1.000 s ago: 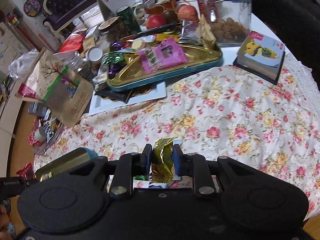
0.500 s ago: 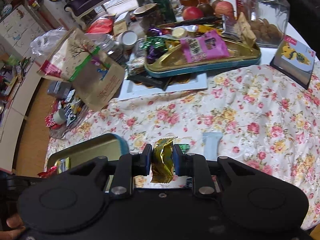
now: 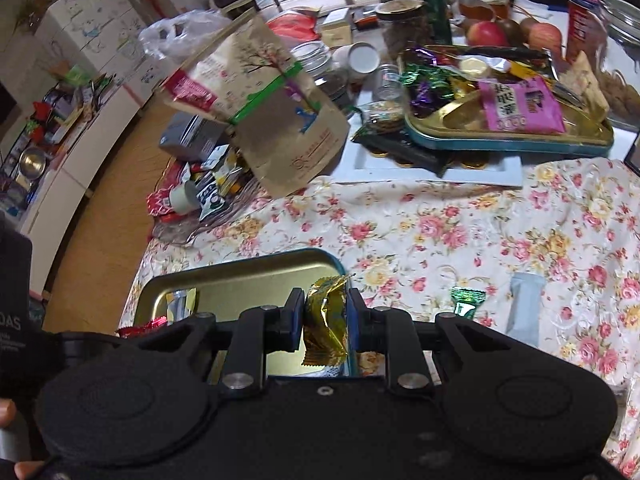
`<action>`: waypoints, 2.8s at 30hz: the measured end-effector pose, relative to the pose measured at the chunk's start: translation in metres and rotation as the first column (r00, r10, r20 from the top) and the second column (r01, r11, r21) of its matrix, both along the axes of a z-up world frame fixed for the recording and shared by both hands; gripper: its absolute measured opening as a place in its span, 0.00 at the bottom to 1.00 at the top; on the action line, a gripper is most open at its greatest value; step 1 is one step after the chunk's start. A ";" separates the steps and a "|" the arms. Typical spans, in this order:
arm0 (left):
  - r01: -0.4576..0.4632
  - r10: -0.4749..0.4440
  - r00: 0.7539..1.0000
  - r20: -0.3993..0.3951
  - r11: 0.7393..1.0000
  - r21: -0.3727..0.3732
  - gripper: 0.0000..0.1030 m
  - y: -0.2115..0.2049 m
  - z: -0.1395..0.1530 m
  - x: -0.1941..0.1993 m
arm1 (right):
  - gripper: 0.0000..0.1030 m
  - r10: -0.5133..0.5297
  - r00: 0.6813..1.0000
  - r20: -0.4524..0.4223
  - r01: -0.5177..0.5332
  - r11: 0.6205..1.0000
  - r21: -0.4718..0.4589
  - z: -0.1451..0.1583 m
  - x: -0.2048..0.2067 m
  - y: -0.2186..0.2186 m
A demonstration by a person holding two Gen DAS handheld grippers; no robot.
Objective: Organize snacks
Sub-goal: 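Open both grippers to drop the red pack and gold candy onto the tray, then withdraw both open grippers from the tray toward the candies on the cloth, then lower the right gripper onto the clear bag of brown snack and close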
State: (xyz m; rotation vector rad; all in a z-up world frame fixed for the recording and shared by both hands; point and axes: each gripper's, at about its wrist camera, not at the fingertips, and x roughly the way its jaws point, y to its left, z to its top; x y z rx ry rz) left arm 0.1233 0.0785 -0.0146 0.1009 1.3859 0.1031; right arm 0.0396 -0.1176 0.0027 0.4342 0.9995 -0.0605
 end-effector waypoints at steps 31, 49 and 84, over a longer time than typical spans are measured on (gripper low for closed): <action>0.012 -0.012 1.000 0.013 0.999 -0.032 0.44 -0.003 0.005 -0.005 | 0.28 0.044 0.999 0.017 -0.044 0.999 -0.012 -0.003 0.005 0.018; 0.160 -0.159 0.987 0.025 0.986 -0.048 0.44 -0.057 0.011 -0.021 | 0.34 -0.023 0.998 -0.067 0.016 0.994 -0.104 -0.014 -0.014 -0.027; 0.378 -0.380 0.924 0.040 0.925 0.044 0.44 -0.150 0.003 -0.057 | 0.28 -0.251 0.968 0.020 0.244 0.918 -0.313 -0.036 -0.088 -0.147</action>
